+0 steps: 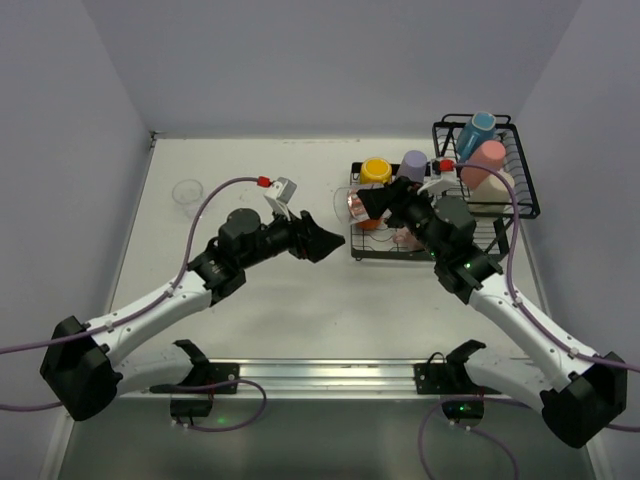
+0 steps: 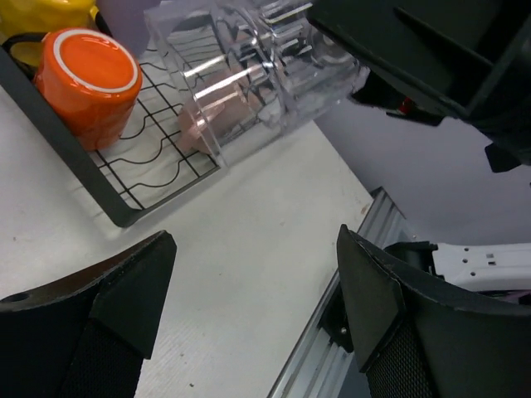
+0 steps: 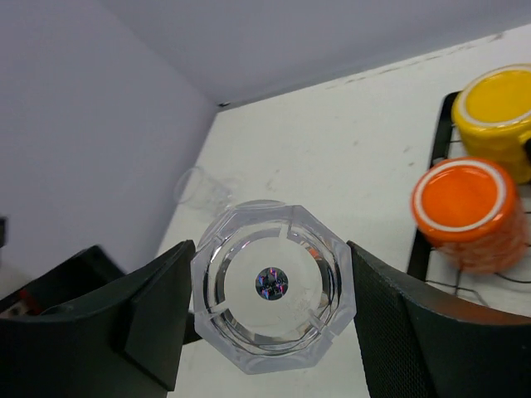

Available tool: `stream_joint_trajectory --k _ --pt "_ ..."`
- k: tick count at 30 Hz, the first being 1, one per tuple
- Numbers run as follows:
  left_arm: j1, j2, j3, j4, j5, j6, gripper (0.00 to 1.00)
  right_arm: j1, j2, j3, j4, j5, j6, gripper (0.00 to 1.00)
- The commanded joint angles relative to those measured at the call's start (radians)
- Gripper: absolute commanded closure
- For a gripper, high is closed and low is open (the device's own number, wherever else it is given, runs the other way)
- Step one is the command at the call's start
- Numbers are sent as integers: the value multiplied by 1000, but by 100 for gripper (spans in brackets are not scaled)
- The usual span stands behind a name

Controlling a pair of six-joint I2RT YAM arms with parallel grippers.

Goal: Unload the cups from the dish rack

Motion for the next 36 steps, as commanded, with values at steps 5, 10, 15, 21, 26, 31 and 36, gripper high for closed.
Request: stream_joint_trajectory --k 5,10,15,21,26,31,36 --pt "-1 47 -42 305 22 -151 23 1 -32 -80 241 -296 174 56" --pt "-1 38 -77 382 12 -168 47 3 27 -135 339 -370 254 56" --pt "-2 16 -87 391 -21 -141 91 3 90 -184 474 -446 359 56" --pt "-3 -28 -24 192 -191 -20 100 3 136 -217 504 -479 389 6" --pt "10 47 194 -150 -433 115 100 1 110 -244 392 -451 323 1" --pt "146 198 430 -444 -492 186 100 1 43 -264 244 -401 216 1" --pt "352 361 698 -779 -410 280 100 4 18 -220 68 -410 82 1"
